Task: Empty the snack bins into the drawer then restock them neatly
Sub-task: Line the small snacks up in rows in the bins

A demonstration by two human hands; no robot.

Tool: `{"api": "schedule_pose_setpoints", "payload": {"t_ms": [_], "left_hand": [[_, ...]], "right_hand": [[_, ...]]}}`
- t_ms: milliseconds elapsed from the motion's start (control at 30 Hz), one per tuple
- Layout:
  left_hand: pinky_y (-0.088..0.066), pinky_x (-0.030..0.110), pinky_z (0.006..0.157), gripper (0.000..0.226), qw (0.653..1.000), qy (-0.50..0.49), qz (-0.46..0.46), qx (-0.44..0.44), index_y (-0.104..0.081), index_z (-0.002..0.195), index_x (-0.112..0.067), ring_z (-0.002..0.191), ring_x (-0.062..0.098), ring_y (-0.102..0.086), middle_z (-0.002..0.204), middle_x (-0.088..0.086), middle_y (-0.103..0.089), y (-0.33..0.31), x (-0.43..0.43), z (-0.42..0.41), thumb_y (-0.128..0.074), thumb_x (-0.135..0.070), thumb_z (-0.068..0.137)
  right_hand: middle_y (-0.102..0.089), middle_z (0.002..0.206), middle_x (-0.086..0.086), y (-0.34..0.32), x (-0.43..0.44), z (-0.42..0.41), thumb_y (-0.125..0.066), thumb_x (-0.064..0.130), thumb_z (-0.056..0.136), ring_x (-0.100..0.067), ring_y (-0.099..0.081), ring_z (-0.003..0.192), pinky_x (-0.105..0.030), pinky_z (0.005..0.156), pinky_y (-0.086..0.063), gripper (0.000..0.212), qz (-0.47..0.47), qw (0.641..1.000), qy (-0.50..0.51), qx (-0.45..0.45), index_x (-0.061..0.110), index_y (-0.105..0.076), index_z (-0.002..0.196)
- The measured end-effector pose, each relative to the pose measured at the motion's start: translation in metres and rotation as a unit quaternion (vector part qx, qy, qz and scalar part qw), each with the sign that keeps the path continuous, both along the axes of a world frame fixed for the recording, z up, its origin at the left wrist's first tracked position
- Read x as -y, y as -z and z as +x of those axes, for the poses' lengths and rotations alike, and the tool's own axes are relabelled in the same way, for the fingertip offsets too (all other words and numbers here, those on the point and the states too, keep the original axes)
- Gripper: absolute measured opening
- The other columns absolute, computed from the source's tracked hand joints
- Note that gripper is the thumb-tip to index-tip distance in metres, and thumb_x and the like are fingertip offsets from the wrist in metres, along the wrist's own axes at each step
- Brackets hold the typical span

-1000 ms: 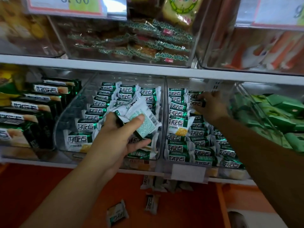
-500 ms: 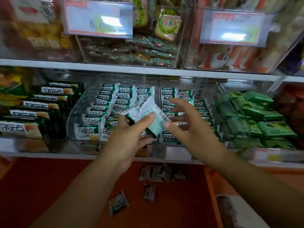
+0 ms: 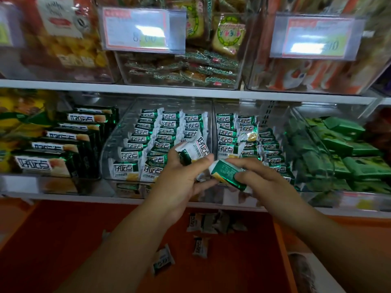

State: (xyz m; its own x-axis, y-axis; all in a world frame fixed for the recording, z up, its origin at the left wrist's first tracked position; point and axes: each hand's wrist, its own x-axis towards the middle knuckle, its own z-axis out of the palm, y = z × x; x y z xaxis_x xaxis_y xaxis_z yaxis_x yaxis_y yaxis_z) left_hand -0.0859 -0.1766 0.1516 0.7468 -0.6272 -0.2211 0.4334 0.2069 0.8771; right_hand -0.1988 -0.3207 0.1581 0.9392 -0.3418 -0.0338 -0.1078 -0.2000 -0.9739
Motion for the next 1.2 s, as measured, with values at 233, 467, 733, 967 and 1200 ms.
{"api": "schedule_pose_setpoints", "payload": {"t_ms": [233, 467, 733, 967, 1200], "left_hand": [[-0.06, 0.04, 0.079, 0.093, 0.998, 0.047, 0.022, 0.038, -0.034, 0.137, -0.032, 0.112, 0.024, -0.064, 0.141, 0.009, -0.049, 0.006, 0.005, 0.002, -0.084, -0.028, 0.059], [-0.061, 0.039, 0.073, 0.103, 0.998, -0.006, 0.059, 0.027, -0.036, 0.14, -0.029, 0.109, 0.022, -0.064, 0.139, 0.008, -0.05, 0.009, 0.007, 0.001, -0.087, -0.03, 0.051], [-0.06, 0.047, 0.082, 0.096, 0.988, -0.027, 0.131, 0.074, -0.036, 0.136, -0.013, 0.103, 0.022, -0.068, 0.131, 0.012, -0.055, 0.006, 0.014, -0.007, -0.088, -0.039, 0.06], [-0.059, 0.044, 0.083, 0.093, 0.997, -0.045, 0.063, 0.0, -0.008, 0.153, -0.025, 0.095, 0.019, -0.073, 0.138, 0.003, -0.045, 0.004, 0.021, -0.003, -0.072, -0.023, 0.085], [-0.06, 0.038, 0.077, 0.045, 0.999, -0.008, 0.048, 0.02, -0.038, 0.139, -0.023, 0.099, 0.028, -0.071, 0.138, 0.009, -0.052, 0.011, 0.01, 0.015, -0.054, -0.016, 0.098]], "right_hand": [[-0.068, 0.089, -0.016, 0.001, 0.009, 0.012, -0.047, 0.037, 0.098, -0.027, -0.06, 0.066, -0.031, 0.049, -0.043, 0.033, 0.193, 0.981, 0.018, -0.023, 0.011, -0.063, 0.112], [-0.067, 0.081, 0.005, 0.002, 0.013, 0.007, -0.07, 0.032, 0.082, -0.022, -0.061, 0.072, -0.03, 0.063, -0.048, 0.031, 0.1, 0.995, -0.011, -0.023, 0.016, -0.06, 0.106], [-0.072, 0.103, 0.006, 0.006, 0.015, 0.01, -0.075, 0.022, 0.077, -0.011, -0.067, 0.09, -0.027, 0.075, -0.05, 0.041, 0.111, 0.993, 0.012, -0.03, 0.017, -0.063, 0.116], [-0.072, 0.109, -0.01, 0.014, 0.047, 0.027, -0.07, 0.02, 0.085, -0.028, -0.07, 0.098, -0.044, 0.085, -0.055, 0.036, 0.225, 0.968, 0.112, 0.003, 0.009, -0.06, 0.117], [-0.058, 0.102, -0.009, 0.037, 0.156, 0.071, -0.073, 0.022, 0.085, -0.014, -0.058, 0.075, -0.014, 0.061, -0.046, 0.045, -0.258, 0.949, 0.161, -0.076, 0.008, -0.056, 0.123]]}}
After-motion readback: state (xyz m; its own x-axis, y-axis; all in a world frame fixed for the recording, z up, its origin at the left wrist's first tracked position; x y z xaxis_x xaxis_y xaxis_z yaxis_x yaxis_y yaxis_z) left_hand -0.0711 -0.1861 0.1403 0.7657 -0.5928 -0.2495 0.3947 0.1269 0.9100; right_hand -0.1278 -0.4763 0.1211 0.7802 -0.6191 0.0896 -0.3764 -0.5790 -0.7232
